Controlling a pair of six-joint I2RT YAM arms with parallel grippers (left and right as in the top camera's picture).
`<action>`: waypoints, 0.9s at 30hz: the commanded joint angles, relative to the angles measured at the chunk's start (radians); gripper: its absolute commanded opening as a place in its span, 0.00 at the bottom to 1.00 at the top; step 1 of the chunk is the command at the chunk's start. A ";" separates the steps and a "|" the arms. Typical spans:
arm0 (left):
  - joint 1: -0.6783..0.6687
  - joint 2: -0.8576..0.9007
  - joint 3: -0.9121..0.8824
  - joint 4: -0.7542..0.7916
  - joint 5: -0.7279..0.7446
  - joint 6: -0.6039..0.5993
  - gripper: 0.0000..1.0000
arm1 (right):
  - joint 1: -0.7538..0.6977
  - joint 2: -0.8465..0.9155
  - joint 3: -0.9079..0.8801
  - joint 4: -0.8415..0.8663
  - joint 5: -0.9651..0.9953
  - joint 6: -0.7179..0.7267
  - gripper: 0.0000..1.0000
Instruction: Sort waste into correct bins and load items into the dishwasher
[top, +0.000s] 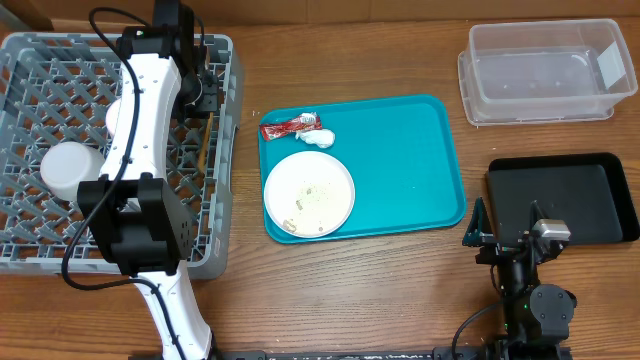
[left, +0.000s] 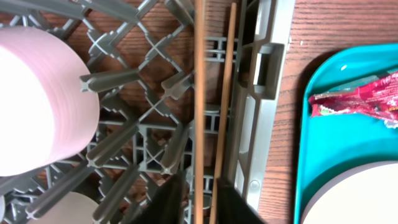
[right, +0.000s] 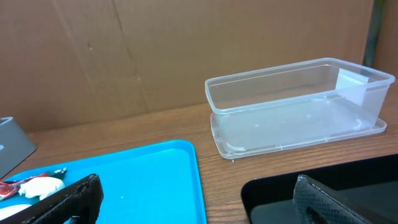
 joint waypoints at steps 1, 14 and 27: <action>0.000 0.010 -0.006 0.007 0.011 0.018 0.35 | -0.003 -0.010 -0.011 0.005 -0.001 0.004 1.00; -0.001 0.010 -0.006 -0.027 0.349 -0.051 1.00 | -0.003 -0.010 -0.011 0.005 -0.001 0.004 1.00; -0.163 0.010 -0.006 -0.047 0.499 0.052 1.00 | -0.003 -0.010 -0.011 0.005 -0.001 0.003 1.00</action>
